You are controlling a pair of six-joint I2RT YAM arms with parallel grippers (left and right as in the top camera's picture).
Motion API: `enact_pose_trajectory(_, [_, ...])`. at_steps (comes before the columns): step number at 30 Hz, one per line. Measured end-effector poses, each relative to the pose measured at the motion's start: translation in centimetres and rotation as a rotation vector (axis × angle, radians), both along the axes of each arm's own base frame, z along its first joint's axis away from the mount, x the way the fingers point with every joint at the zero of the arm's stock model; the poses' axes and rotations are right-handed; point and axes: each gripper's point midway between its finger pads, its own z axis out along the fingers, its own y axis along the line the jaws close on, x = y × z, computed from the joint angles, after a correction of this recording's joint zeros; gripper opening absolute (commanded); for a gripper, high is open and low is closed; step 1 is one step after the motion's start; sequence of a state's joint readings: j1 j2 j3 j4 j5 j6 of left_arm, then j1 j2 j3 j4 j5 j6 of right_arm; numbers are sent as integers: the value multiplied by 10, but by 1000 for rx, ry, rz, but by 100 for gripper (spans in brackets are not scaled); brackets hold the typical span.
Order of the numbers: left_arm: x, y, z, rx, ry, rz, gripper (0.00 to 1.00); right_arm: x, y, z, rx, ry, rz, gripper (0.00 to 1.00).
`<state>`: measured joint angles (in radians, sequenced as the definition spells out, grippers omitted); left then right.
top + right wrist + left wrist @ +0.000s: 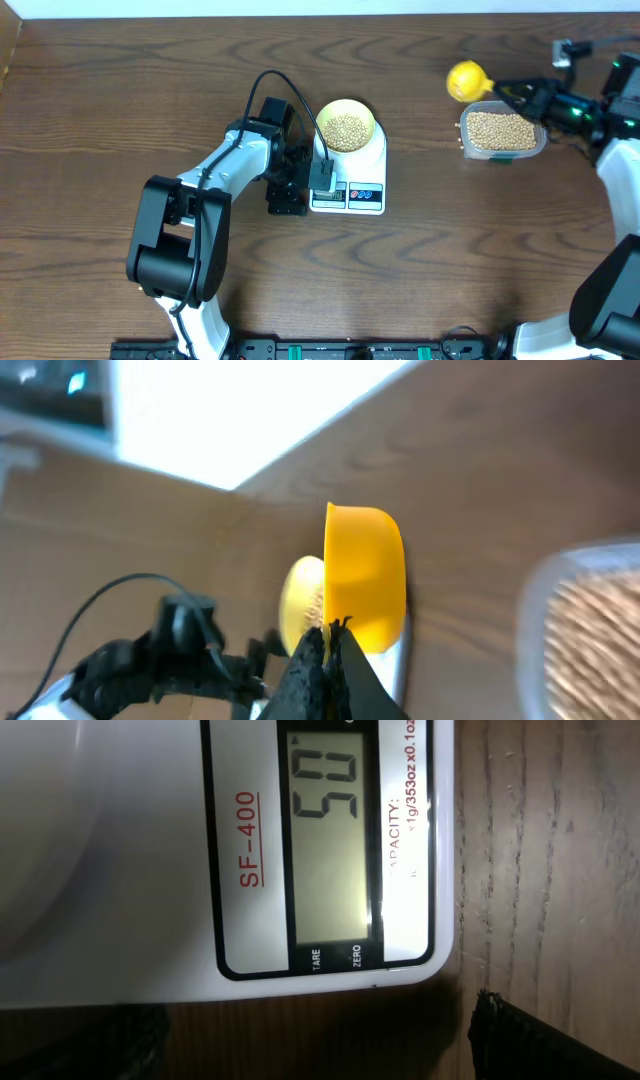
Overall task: Scoop item into bowl and weigh 50g on scale
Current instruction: 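Carry the scoop with the right gripper over to the soybean tub, then tip the scooped soybeans back into the tub with the right gripper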
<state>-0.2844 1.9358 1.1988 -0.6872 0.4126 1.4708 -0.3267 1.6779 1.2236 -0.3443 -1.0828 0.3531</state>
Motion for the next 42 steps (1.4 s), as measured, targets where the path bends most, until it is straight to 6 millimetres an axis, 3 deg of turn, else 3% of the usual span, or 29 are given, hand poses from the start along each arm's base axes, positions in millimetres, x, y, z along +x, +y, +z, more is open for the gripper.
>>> enact_pose_trajectory(10, [0, 0, 0, 0, 0, 0, 98, -20, -52, -63, -259, 231, -180, 1])
enact_pose_trajectory(16, [0, 0, 0, 0, 0, 0, 98, -23, -73, -79, -412, 264, -229, 1])
enact_pose_trajectory(27, [0, 0, 0, 0, 0, 0, 98, -25, -56, -86, -511, 237, -143, 1])
enact_pose_trajectory(42, [0, 0, 0, 0, 0, 0, 98, -30, -55, -89, -522, 258, -129, 1])
